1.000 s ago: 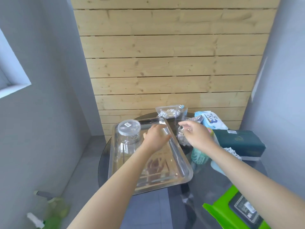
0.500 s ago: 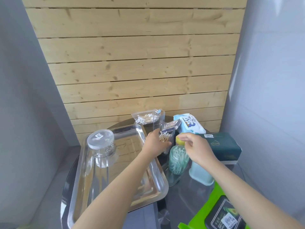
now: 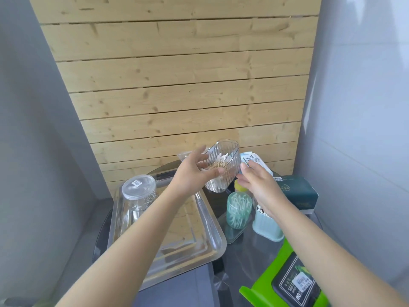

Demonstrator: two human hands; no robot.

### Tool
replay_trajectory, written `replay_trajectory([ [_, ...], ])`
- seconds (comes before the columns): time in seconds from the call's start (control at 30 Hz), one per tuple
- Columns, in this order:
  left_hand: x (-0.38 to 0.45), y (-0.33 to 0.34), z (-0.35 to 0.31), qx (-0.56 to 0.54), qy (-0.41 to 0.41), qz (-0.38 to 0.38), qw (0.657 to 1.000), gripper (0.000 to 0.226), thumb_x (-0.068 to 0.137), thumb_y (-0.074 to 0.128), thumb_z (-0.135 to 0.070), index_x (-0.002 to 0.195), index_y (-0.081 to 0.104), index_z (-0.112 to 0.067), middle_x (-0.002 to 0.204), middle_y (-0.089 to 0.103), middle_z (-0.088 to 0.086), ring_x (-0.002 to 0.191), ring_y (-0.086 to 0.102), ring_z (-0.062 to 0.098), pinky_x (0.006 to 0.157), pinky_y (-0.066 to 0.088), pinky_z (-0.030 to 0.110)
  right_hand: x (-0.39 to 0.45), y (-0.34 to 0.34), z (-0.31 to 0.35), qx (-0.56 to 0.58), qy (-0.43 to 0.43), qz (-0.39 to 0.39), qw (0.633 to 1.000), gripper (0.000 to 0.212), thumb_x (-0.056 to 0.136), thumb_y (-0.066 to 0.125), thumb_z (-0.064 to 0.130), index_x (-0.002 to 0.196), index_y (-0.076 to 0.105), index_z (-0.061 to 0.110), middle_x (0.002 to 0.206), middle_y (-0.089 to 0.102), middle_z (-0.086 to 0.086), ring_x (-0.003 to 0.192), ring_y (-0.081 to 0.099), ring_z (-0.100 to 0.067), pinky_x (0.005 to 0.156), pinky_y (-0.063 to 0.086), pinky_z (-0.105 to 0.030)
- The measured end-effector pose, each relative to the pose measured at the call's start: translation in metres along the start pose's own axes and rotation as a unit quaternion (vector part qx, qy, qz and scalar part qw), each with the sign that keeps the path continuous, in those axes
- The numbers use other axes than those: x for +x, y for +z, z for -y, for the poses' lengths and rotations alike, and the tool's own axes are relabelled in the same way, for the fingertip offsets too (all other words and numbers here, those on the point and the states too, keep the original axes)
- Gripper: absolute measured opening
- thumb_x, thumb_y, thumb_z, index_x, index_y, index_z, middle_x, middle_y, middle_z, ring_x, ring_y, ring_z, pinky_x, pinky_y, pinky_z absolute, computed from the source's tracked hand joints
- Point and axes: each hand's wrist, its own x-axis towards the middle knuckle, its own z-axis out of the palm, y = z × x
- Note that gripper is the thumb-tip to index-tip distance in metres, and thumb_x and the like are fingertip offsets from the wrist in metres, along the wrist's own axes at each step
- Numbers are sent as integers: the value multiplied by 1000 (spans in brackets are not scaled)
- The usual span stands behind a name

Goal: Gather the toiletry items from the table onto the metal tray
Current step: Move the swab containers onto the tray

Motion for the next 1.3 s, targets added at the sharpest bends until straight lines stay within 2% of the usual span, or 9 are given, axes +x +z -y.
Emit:
replay_trajectory([
  [0.1, -12, -5, -10, -41, -3, 39, 998, 87, 79, 75, -28, 150, 25, -21, 143, 49, 2, 125, 53, 16, 97, 42, 28, -4, -6, 1, 142, 24, 39, 989, 64, 90, 54, 42, 140, 40, 5, 141, 50, -13, 112, 58, -22, 110, 39, -43],
  [0.23, -23, 7, -19, -38, 1, 83, 996, 89, 77, 76, -30, 149, 25, -23, 141, 52, -2, 122, 55, 12, 90, 42, 21, -18, -14, 4, 299, 60, 121, 945, 38, 96, 41, 38, 108, 63, 9, 100, 71, -11, 86, 68, -20, 90, 48, -38],
  [0.33, -23, 22, -21, -39, 6, 91, 995, 91, 75, 78, -31, 149, 26, -21, 142, 51, -2, 120, 56, 13, 97, 45, 28, -21, -20, -1, 370, 60, 114, 920, 42, 90, 46, 41, 109, 61, 6, 99, 69, -13, 92, 64, -25, 96, 43, -40],
  [0.47, -18, 36, -18, -31, 2, 110, 993, 90, 74, 77, -38, 148, 28, -23, 142, 51, -3, 124, 53, 14, 105, 44, 36, -18, -32, -4, 363, 57, 74, 927, 58, 81, 53, 43, 126, 53, 6, 118, 63, -18, 102, 63, -30, 92, 51, -44],
  [0.6, -16, 42, -11, -33, -15, 111, 993, 78, 81, 70, -37, 147, 30, -25, 142, 50, -1, 125, 51, 13, 97, 41, 27, -11, -47, -9, 326, 44, -10, 944, 72, 73, 65, 44, 135, 46, 12, 130, 61, -17, 114, 62, -32, 76, 57, -41],
  [0.8, -9, 63, 17, 153, -46, 156, 975, 83, 79, 72, -41, 148, 31, -21, 149, 41, 1, 138, 39, 22, 99, 32, 26, -7, -69, -11, 247, 11, -109, 963, 38, 87, 60, 39, 119, 51, 21, 124, 63, -5, 112, 61, -26, 85, 52, -44],
  [1.03, -3, 74, 33, 181, -54, 129, 974, 73, 73, 77, -42, 137, 50, -18, 138, 53, 2, 129, 48, 20, 102, 38, 30, -6, -65, -19, 237, 42, -103, 965, 74, 65, 66, 53, 127, 49, 17, 129, 61, -7, 115, 61, -27, 85, 53, -45],
  [1.17, 0, 61, 30, 157, -52, 82, 983, 68, 73, 77, -40, 133, 54, -19, 133, 57, 0, 122, 52, 17, 94, 39, 26, -2, -65, -20, 256, 58, -101, 960, 53, 84, 60, 45, 128, 50, 18, 127, 63, -7, 113, 62, -27, 74, 53, -39],
  [1.3, 5, 44, 28, 127, -61, 62, 988, 67, 75, 76, -39, 135, 53, -18, 133, 57, 3, 110, 53, 13, 92, 41, 26, 1, -64, -24, 267, 77, -85, 957, 55, 86, 58, 46, 131, 48, 15, 128, 63, -10, 104, 64, -25, 59, 53, -30],
])
